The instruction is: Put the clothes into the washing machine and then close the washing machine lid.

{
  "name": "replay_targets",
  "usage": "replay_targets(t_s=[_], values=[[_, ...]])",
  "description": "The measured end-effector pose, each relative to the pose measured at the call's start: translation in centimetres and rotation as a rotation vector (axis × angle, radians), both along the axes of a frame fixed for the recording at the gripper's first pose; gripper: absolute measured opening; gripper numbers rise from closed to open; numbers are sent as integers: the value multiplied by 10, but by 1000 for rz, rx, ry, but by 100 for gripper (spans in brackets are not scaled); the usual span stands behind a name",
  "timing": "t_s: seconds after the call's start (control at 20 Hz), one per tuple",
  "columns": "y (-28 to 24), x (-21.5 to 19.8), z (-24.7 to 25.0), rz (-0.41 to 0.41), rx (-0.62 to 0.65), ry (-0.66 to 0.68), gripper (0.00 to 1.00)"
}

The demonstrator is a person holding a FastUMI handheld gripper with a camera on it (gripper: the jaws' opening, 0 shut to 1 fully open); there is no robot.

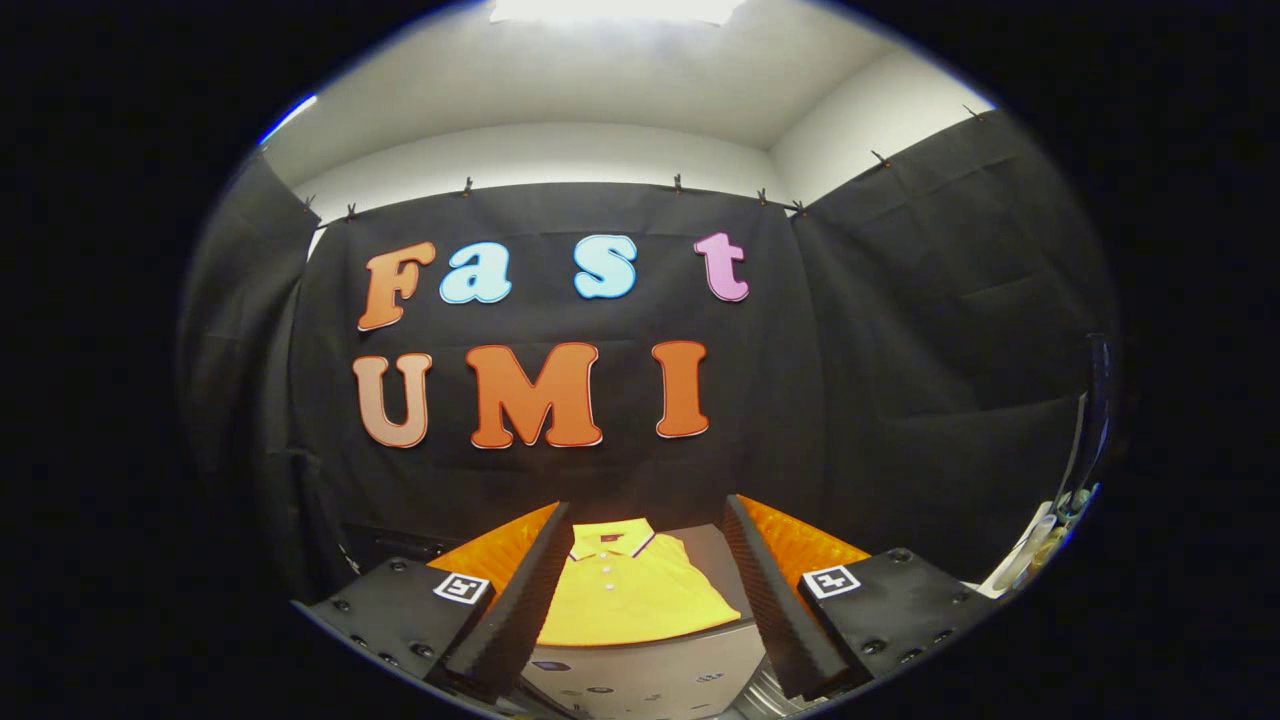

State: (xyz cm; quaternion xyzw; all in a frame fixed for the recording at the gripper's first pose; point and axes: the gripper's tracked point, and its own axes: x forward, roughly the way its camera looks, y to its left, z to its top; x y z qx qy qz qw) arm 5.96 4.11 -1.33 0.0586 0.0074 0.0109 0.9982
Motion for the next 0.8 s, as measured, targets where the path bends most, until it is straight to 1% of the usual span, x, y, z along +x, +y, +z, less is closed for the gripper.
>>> replay_targets(t_s=[0.1,0.35,0.45,0.6,0.7,0.8], values=[[10,17,-9,30,-7,37,98],[35,72,-42,75,-73,189,98],[49,98,-61,113,-78,277,98],[79,131,-100,192,-93,443,98],[93,154,-118,221,-90,511,98],[100,174,-136,229,-112,574,98]])
